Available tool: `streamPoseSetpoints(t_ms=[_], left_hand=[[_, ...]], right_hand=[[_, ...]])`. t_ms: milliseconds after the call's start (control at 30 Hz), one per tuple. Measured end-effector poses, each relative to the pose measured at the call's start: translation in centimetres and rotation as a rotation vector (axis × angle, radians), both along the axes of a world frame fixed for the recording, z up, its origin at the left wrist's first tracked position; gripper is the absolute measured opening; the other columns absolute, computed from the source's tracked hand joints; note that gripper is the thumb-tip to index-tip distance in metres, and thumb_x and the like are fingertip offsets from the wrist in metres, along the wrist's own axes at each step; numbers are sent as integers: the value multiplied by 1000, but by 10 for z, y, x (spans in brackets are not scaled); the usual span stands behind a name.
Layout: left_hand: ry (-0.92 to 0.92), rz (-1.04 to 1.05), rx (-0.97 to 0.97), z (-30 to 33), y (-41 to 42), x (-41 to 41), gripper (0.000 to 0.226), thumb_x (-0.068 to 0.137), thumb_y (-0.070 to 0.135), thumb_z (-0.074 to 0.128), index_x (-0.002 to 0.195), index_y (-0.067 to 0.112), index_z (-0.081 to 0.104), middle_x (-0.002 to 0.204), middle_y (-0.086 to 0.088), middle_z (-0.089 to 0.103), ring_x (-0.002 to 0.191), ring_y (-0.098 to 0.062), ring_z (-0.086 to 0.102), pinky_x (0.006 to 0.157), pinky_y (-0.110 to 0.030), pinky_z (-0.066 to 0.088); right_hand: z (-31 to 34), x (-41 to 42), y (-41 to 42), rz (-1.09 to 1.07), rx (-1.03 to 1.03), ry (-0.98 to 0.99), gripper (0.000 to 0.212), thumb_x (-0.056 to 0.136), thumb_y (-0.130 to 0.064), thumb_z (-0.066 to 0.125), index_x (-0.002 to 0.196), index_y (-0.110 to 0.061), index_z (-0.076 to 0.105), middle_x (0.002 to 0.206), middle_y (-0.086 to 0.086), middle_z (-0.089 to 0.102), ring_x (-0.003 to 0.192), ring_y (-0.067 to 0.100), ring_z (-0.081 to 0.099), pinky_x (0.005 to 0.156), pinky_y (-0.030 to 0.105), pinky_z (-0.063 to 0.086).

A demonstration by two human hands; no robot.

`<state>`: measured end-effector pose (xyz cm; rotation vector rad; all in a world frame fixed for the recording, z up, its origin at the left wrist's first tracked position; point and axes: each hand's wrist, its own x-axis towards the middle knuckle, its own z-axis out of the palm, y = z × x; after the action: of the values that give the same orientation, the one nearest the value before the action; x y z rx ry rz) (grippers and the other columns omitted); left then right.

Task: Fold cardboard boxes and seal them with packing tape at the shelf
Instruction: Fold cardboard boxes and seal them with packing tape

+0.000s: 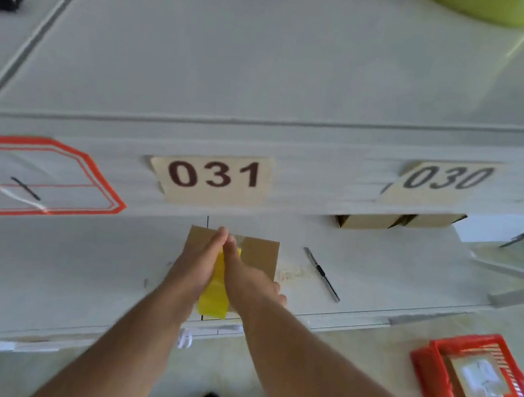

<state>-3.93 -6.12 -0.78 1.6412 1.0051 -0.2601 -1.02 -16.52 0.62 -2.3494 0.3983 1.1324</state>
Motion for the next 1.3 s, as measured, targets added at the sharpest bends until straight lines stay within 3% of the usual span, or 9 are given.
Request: streamPoseSetpoints(t_ms=[67, 167, 267, 400, 600, 767, 967, 1133, 1300], left_hand=[[52, -67, -216, 13, -3, -1, 76, 62, 100, 57, 117, 50, 72, 126, 6, 71, 118, -20, 68, 100, -44, 53], [-31, -135, -251, 20, -2, 1, 55, 84, 69, 68, 112, 22, 77, 110, -11, 77, 93, -24, 75, 86, -42, 56], [-35, -72, -317, 24, 2, 1, 46, 93, 44, 72, 119, 7, 66, 112, -22, 72, 91, -30, 70, 87, -44, 53], [-29, -51, -355, 28, 3, 1, 5, 99, 24, 65, 100, 23, 60, 104, -18, 68, 91, -31, 67, 90, -44, 51], [-37, -32, -425, 24, 4, 0, 33, 95, 17, 64, 123, 33, 56, 94, -22, 71, 83, -33, 67, 85, -46, 59], [18, -45, -472, 30, 3, 3, 30, 98, 14, 56, 128, 12, 57, 89, -24, 66, 71, -33, 65, 70, -39, 60], [45, -25, -481, 32, 4, 6, 15, 95, 16, 57, 106, 9, 64, 97, -26, 69, 89, -36, 66, 107, -53, 49], [59, 10, -465, 25, 4, 12, 16, 95, 16, 58, 96, 5, 69, 95, -26, 71, 95, -35, 68, 113, -51, 46], [65, 14, -476, 23, 6, 15, 18, 95, 18, 58, 104, 7, 69, 98, -27, 72, 91, -34, 68, 111, -49, 49]], right_hand=[[3, -1, -2, -74, 18, 15, 136, 63, -105, -4, 145, -18, 60, 152, 16, 44, 140, 34, 32, 108, 53, 30], [1, -1, -12, -187, 145, 34, 122, 79, -96, 0, 146, -11, 57, 155, 17, 41, 141, 36, 36, 113, 50, 31], [-26, 26, -63, -191, 241, -137, 81, 99, -75, 27, 124, -8, 66, 117, 13, 67, 114, 34, 61, 96, 38, 48], [-88, 79, -150, -1, -84, -407, 48, 99, -43, 52, 140, -17, 53, 135, 10, 59, 122, 34, 56, 103, 44, 49], [-138, 101, -173, 332, -247, -397, 24, 98, -33, 50, 111, -15, 59, 116, 9, 63, 110, 33, 55, 91, 43, 51], [-128, 110, -170, 131, -26, -327, 21, 98, -13, 51, 118, -8, 54, 104, 13, 64, 94, 33, 65, 82, 42, 56], [-41, 91, -112, 186, 449, -388, 30, 101, -10, 50, 124, -28, 58, 105, 4, 70, 82, 21, 63, 61, 29, 44], [-34, 75, -72, 659, 144, -443, 24, 106, -44, 39, 91, -30, 52, 90, -3, 63, 88, 26, 61, 69, 32, 44], [-41, 85, -64, 737, 72, -504, 27, 106, -44, 34, 100, -33, 58, 95, -2, 65, 88, 24, 61, 66, 31, 41]])
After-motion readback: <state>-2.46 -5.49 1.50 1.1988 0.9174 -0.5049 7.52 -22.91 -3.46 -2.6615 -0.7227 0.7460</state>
